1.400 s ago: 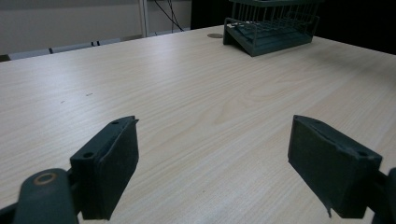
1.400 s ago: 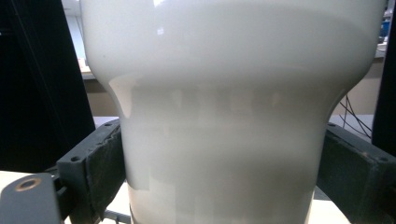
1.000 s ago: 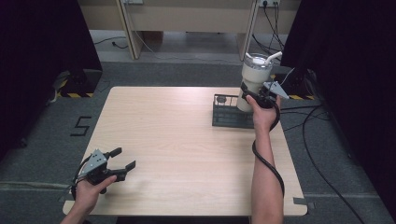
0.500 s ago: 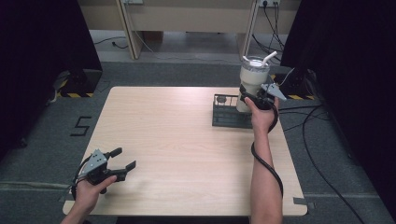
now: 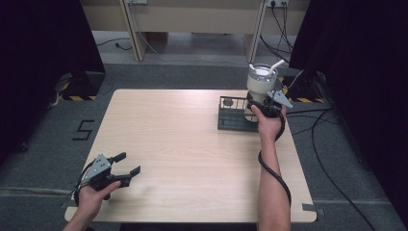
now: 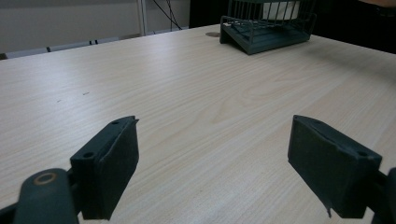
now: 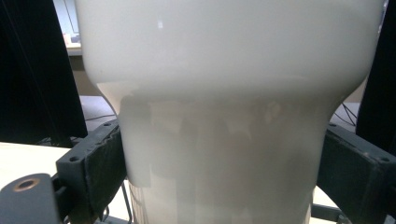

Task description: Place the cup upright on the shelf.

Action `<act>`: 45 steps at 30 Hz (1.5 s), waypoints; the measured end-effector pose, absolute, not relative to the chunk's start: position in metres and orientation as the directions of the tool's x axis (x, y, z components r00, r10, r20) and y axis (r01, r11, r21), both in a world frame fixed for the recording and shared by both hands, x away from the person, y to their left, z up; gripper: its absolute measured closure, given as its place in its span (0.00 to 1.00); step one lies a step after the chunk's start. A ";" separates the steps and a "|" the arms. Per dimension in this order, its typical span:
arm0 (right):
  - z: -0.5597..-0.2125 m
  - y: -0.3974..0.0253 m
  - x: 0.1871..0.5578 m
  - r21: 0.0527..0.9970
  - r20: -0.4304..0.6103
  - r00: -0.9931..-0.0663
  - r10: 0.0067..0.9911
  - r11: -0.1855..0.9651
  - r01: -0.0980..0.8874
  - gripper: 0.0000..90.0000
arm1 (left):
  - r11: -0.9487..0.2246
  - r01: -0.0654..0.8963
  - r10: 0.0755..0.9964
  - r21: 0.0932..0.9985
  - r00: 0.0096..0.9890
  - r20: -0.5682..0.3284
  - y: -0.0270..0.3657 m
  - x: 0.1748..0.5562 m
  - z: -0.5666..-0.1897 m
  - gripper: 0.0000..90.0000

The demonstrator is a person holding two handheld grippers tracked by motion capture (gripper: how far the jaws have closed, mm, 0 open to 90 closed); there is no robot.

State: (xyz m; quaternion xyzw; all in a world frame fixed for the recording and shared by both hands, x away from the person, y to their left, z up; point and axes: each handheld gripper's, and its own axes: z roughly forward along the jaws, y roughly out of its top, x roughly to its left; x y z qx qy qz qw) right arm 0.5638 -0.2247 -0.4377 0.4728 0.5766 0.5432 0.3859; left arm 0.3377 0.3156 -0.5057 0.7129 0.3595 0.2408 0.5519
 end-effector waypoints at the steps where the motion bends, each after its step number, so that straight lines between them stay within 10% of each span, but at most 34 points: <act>1: -0.438 -0.225 0.564 0.992 0.068 -0.256 0.964 -0.037 0.123 0.12 | -0.133 0.247 0.778 0.960 0.626 -0.053 0.316 0.338 -0.506 0.18; 45: -0.441 -0.220 0.543 0.993 0.026 -0.226 0.974 0.001 0.122 0.09 | -0.146 0.236 0.771 0.961 0.636 -0.039 0.314 0.336 -0.504 0.18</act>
